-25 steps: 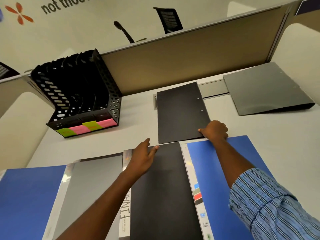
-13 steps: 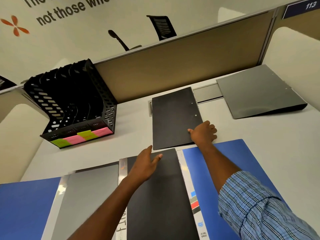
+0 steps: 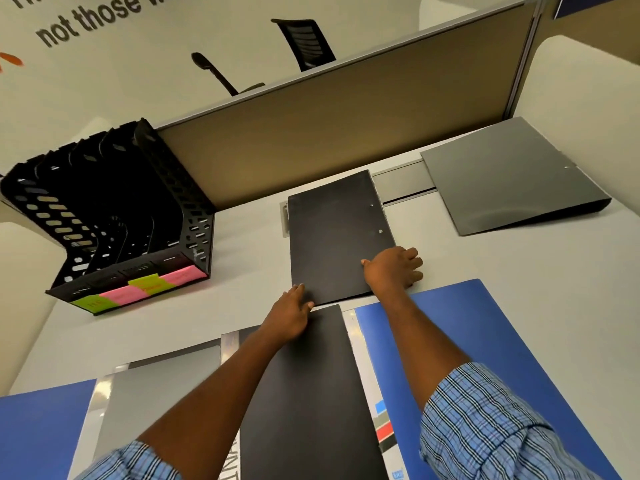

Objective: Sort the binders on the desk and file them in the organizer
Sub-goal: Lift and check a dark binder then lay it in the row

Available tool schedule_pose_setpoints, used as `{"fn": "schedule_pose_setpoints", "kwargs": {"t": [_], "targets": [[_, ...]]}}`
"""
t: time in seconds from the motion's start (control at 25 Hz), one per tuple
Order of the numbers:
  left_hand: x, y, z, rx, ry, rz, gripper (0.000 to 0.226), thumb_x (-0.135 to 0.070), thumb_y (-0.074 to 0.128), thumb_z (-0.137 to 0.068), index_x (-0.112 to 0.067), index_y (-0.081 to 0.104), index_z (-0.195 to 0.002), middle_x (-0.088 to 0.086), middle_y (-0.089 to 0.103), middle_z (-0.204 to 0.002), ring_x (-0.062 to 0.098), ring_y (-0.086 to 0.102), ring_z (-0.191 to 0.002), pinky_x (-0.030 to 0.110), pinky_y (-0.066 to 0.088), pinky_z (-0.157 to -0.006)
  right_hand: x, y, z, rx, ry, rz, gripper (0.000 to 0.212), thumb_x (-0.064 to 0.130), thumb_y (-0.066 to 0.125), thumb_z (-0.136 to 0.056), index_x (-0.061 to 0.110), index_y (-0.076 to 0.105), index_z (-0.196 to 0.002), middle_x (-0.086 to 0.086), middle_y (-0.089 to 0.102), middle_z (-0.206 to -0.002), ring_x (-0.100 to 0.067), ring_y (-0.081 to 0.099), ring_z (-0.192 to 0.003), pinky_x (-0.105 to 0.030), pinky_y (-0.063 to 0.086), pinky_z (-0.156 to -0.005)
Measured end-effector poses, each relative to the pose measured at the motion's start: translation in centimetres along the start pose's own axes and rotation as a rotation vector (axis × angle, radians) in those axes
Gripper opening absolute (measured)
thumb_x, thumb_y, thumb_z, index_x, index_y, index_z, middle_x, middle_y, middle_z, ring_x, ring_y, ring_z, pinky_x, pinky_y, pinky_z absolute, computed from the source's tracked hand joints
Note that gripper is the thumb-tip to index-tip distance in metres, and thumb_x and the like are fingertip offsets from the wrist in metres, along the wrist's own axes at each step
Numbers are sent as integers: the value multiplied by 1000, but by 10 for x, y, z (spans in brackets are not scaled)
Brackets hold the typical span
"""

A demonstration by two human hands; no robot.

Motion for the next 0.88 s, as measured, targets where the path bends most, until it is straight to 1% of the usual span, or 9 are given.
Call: {"fn": "schedule_pose_setpoints", "kwargs": {"t": [0.12,0.28,0.4,0.52,0.6,0.68,0.72,0.8,0.88], "targets": [[-2,12,-16,52,-17,-19,57,-29,42,-99,-17,19,-150,8,21,-157,29,24,-143,37,21,-116,-2,2,-7,33,42,-86,66,49,68,-81,6,45,-126,-16,42,-131,-31,43,-119,-44,40,-94],[-3,19,-29,81,-38,-116,53,-33,37,-100,-22,21,-149,11,19,-157,36,23,-141,41,22,-116,-7,4,-15,69,90,-212,73,52,70,-78,7,42,-128,-17,46,-132,-35,45,-121,-48,42,-93],[1,15,-32,84,-55,-96,55,-40,35,-100,-24,19,-150,10,20,-157,35,25,-141,41,23,-115,-5,4,-25,204,14,-288,68,50,69,-80,1,51,-124,-17,56,-128,-37,51,-119,-43,44,-93],[-3,6,-30,70,-102,2,63,-46,38,-97,-15,21,-149,10,33,-152,31,37,-136,37,31,-109,0,-1,-23,334,-37,-530,64,38,74,-81,-6,54,-124,-20,59,-126,-36,57,-114,-40,49,-93],[-17,-6,-26,-11,-120,114,60,-49,42,-95,-9,38,-138,11,48,-141,29,49,-123,34,40,-98,5,-11,-10,339,-59,-682,64,33,77,-79,-3,50,-125,-19,59,-125,-35,58,-111,-39,53,-88],[-39,-24,-23,-148,-111,228,52,-50,44,-94,-7,52,-122,11,58,-128,25,56,-109,29,42,-84,12,-21,10,310,-108,-763,62,32,76,-79,2,45,-125,-16,56,-125,-32,57,-109,-34,52,-77],[-50,-35,-21,-212,-100,282,52,-50,45,-93,-7,54,-121,10,59,-127,25,56,-108,28,42,-83,15,-28,21,282,-140,-775,59,31,75,-80,6,44,-124,-15,55,-125,-31,57,-109,-32,51,-74],[-74,-58,-16,-286,-75,382,60,-55,46,-91,-9,50,-130,9,55,-134,25,55,-115,30,47,-89,21,-43,46,223,-197,-807,53,30,73,-82,10,42,-121,-14,56,-123,-31,59,-106,-32,54,-73],[-97,-79,-7,-310,-27,467,66,-62,48,-86,-14,50,-131,6,56,-133,21,56,-110,26,48,-82,27,-58,73,155,-272,-802,47,28,71,-84,10,42,-116,-15,58,-121,-32,61,-103,-35,56,-76]]}}
Point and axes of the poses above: each hand's wrist, its own z-axis away from the middle knuckle, its own y-axis out of the palm, x = y × z, the point moved 4 cm from there along -z, towards the middle knuckle
